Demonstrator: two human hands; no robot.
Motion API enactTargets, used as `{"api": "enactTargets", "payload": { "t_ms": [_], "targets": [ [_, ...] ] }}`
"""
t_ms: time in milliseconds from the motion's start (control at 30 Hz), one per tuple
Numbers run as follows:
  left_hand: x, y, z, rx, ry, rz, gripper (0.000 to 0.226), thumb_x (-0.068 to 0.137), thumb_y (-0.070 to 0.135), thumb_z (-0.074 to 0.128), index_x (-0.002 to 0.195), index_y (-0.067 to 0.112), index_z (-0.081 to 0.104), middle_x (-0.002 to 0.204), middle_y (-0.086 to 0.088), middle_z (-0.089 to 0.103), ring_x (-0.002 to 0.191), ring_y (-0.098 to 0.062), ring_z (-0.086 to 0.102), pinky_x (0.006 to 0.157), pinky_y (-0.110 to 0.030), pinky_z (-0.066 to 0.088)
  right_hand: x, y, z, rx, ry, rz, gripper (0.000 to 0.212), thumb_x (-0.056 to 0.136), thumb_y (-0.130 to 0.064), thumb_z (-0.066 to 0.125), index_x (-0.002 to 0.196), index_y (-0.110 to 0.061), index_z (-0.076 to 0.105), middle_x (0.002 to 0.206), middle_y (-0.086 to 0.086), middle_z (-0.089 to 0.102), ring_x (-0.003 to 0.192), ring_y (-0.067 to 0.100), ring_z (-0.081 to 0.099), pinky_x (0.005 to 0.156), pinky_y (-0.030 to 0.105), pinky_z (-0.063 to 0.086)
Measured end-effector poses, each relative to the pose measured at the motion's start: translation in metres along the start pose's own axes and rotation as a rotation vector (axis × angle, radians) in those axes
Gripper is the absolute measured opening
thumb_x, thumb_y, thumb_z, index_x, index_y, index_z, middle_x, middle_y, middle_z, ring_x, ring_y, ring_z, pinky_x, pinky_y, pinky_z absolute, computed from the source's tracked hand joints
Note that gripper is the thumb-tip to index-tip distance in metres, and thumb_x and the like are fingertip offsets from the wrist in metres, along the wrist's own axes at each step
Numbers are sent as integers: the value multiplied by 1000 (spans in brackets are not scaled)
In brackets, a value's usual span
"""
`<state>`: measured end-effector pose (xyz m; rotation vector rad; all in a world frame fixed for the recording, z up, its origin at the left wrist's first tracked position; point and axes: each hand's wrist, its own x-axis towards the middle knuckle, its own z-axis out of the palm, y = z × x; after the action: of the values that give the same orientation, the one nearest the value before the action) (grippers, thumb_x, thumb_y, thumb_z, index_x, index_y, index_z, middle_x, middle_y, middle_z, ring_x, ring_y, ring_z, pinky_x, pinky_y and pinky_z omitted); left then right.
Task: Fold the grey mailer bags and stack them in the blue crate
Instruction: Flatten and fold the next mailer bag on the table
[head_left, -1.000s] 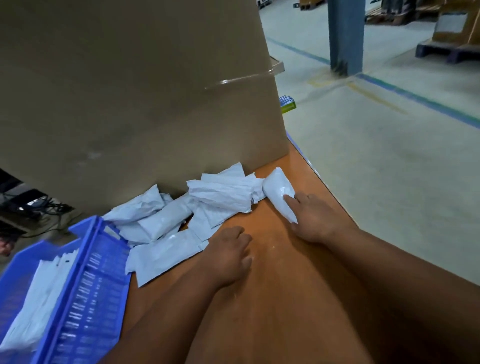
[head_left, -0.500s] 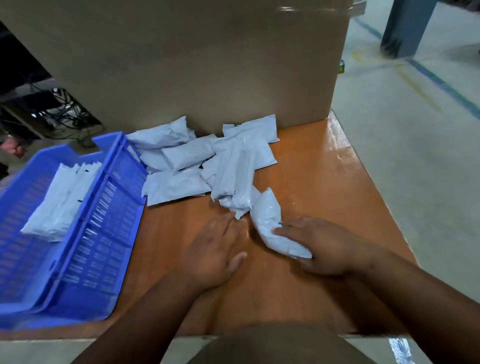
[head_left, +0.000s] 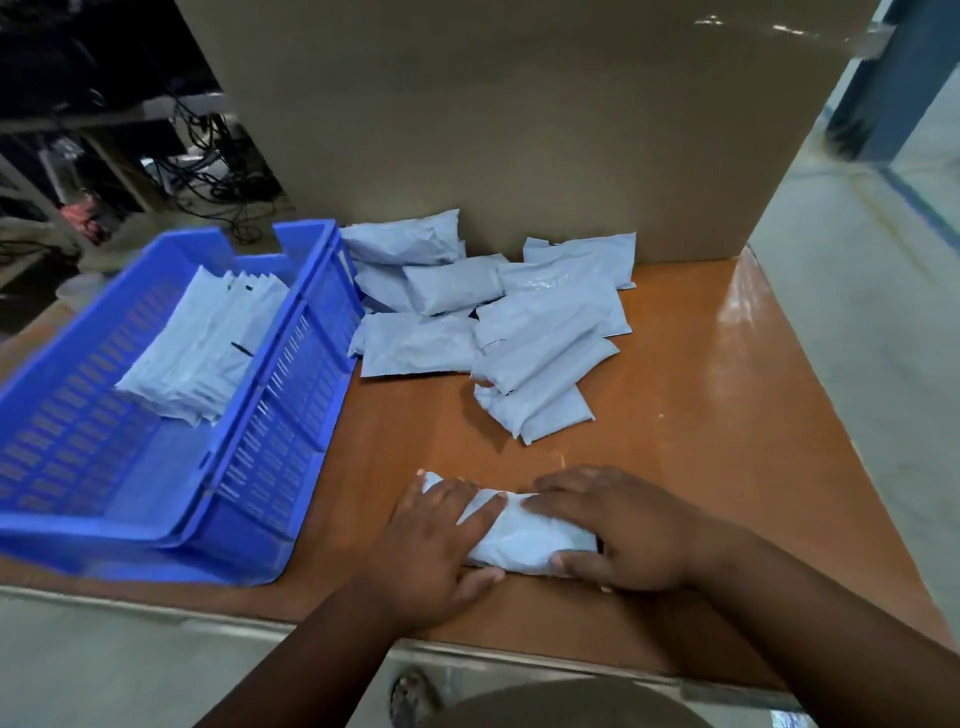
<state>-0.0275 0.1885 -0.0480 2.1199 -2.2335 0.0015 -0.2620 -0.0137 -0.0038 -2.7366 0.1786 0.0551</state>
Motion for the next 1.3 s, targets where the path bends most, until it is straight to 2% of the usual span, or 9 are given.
{"api": "enactTargets", "payload": {
  "t_ms": [167, 300, 400, 533, 667, 833, 967, 1167, 1300],
  "targets": [
    [9, -2, -7, -14, 108, 19, 85, 96, 82, 44, 160, 26, 43, 152, -5, 50, 145, -26, 44, 123, -67, 21, 52, 6, -16, -220, 356, 213, 63, 100, -58, 54, 158, -36, 40, 165, 3, 37, 149, 26, 36, 113, 48, 44],
    [38, -27, -25, -104, 191, -46, 79, 100, 76, 44, 158, 22, 44, 158, -5, 47, 149, -26, 40, 123, -59, 29, 114, 7, -20, -327, 189, 340, 76, 102, -60, 48, 166, -45, 8, 177, 3, -7, 163, 28, -5, 127, 60, 18],
    [68, -48, -33, -89, 175, -135, 76, 101, 66, 45, 162, 21, 36, 168, -8, 35, 155, -28, 32, 125, -52, 30, 140, 23, -12, -308, 74, 452, 80, 103, -61, 46, 165, -48, -3, 174, 1, -24, 161, 29, -22, 126, 69, 10],
    [111, -63, -21, -96, 60, -106, 88, 96, 58, 48, 169, 20, 16, 177, -4, 12, 161, -23, 18, 128, -47, 26, 145, 41, 0, -270, 75, 482, 73, 107, -54, 42, 166, -45, 0, 176, 1, -16, 162, 29, -18, 126, 65, 16],
    [149, -73, 2, -134, -18, -90, 93, 92, 62, 41, 170, 23, 7, 178, -1, 8, 161, -23, 19, 128, -48, 25, 146, 66, -5, -309, 58, 522, 67, 110, -45, 38, 167, -42, 4, 177, 2, -12, 162, 28, -16, 129, 62, 11],
    [201, -78, -1, -61, -56, -78, 91, 100, 56, 49, 170, 24, 0, 178, 0, 2, 163, -22, 9, 132, -49, 6, 159, 115, -23, -350, 53, 529, 59, 113, -41, 32, 166, -45, 6, 177, 2, -10, 162, 28, -16, 128, 64, 10],
    [234, -82, -7, -29, -132, -78, 95, 100, 55, 52, 170, 24, -5, 178, -1, -1, 163, -24, 7, 132, -49, 10, 165, 151, -42, -388, 25, 554, 57, 113, -43, 33, 165, -48, 11, 178, 0, -6, 163, 25, -12, 129, 61, 9],
    [243, -83, -24, -28, -133, -69, 92, 99, 55, 55, 170, 22, 6, 177, -5, 12, 162, -26, 14, 130, -50, 20, 153, 151, -60, -365, 3, 510, 70, 106, -62, 41, 166, -45, 10, 177, 3, -8, 163, 28, -13, 128, 63, 8],
    [192, -68, -51, -120, -25, -105, 73, 101, 57, 53, 161, 21, 34, 164, -9, 39, 148, -30, 41, 120, -47, 37, 127, 102, -57, -204, 156, 461, 69, 103, -65, 42, 163, -43, 19, 177, 2, -8, 163, 28, -12, 129, 63, 8]
  ]
}}
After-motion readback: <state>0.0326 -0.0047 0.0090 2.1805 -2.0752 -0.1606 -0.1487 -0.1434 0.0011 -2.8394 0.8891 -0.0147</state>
